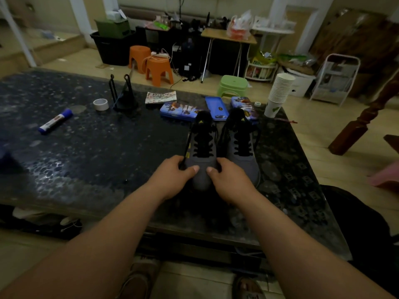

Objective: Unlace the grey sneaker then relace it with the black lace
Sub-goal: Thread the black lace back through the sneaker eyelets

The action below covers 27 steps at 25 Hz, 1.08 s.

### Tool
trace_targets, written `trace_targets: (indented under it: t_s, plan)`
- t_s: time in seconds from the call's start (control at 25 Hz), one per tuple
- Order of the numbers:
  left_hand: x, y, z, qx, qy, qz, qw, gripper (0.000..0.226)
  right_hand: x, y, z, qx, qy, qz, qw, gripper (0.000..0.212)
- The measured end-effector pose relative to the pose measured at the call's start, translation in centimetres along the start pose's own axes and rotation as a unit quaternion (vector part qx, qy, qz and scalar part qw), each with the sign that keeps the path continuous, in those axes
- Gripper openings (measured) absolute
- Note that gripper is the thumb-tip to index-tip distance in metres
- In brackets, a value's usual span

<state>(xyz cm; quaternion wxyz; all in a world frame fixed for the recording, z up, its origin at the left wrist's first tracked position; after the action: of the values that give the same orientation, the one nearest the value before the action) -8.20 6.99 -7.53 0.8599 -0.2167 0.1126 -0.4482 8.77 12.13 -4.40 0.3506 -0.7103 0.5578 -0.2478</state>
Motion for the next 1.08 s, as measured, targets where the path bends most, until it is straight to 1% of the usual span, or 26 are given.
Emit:
trace_targets:
  t_s: [0.08, 0.16, 0.24, 0.28, 0.36, 0.44, 0.52, 0.56, 0.6, 0.64, 0.68, 0.72, 0.8, 0.84, 0.92, 1.08]
  plan:
    - [-1.5, 0.7, 0.9, -0.004, 0.002, 0.014, 1.0, 0.052, -1.3, -0.2, -0.2, 0.026, 0.0, 0.013, 1.0, 0.047]
    - [-2.1, 1.3, 1.1, -0.017, 0.006, 0.018, 1.0, 0.054, -1.6, -0.1, -0.2, 0.059, -0.002, 0.0, 0.998, 0.047]
    - [-2.5, 1.7, 0.5, -0.034, 0.006, 0.009, 0.999, 0.051, -1.2, -0.1, -0.4, 0.085, -0.031, -0.003, 0.996, 0.041]
    - [-2.9, 1.8, 0.2, -0.044, 0.006, 0.005, 0.999, 0.048, -1.2, -0.7, -0.6, 0.087, -0.047, 0.016, 0.995, 0.034]
    - [-3.7, 1.4, 0.2, -0.086, 0.012, 0.014, 0.996, 0.041, -1.6, -2.8, -0.5, 0.068, -0.055, 0.081, 0.993, 0.021]
    - [-4.7, 0.0, 1.3, -0.125, 0.036, 0.079, 0.988, 0.031, -2.7, -5.4, 0.8, 0.034, -0.035, 0.158, 0.986, 0.015]
    - [-4.9, -1.6, 3.7, -0.137, 0.088, 0.173, 0.971, 0.019, -4.1, -7.2, 3.0, 0.0, 0.002, 0.206, 0.979, 0.011]
    - [-4.8, -2.0, 5.0, -0.132, 0.116, 0.202, 0.963, 0.014, -4.8, -7.5, 4.1, -0.005, 0.015, 0.218, 0.976, 0.009]
    - [-4.9, -1.6, 5.7, -0.128, 0.127, 0.201, 0.963, 0.011, -5.4, -7.5, 5.0, -0.004, 0.022, 0.224, 0.974, 0.008]
    - [-5.0, -0.7, 5.7, -0.127, 0.116, 0.174, 0.97, 0.012, -6.0, -7.4, 5.7, -0.001, 0.023, 0.232, 0.973, 0.012]
    - [-5.1, 0.5, 5.4, -0.132, 0.091, 0.139, 0.977, 0.02, -6.5, -7.4, 6.4, 0.001, 0.025, 0.24, 0.97, 0.019]
    - [-5.3, 1.4, 4.7, -0.138, 0.062, 0.108, 0.983, 0.034, -7.1, -7.3, 7.1, 0.002, 0.033, 0.245, 0.969, 0.027]
    - [-5.4, 2.1, 3.5, -0.142, 0.027, 0.087, 0.986, 0.058, -8.1, -6.9, 8.7, -0.009, 0.075, 0.218, 0.973, 0.046]
    - [-5.5, 2.0, 3.3, -0.143, 0.031, 0.09, 0.985, 0.063, -8.6, -6.3, 9.5, -0.021, 0.098, 0.19, 0.977, 0.053]
    - [-5.6, 2.0, 3.4, -0.135, 0.048, 0.093, 0.985, 0.065, -9.1, -5.3, 10.3, -0.037, 0.109, 0.151, 0.982, 0.059]
    - [-6.6, 2.6, 3.7, -0.077, 0.063, 0.096, 0.99, 0.063, -9.0, -5.1, 9.8, -0.047, 0.074, 0.163, 0.983, 0.054]
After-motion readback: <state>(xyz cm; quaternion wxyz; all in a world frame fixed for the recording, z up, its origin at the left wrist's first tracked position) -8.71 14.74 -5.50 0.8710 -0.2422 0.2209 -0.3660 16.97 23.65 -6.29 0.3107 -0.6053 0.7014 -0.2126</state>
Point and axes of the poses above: each hand's wrist, its own x-axis away from the middle knuckle, its own y-axis out of the palm, z = x × y, the point moved 9 cm from there along -x, towards the middle knuckle, and after that the axes turned 15 degrees about z, right-handed, at the moved point
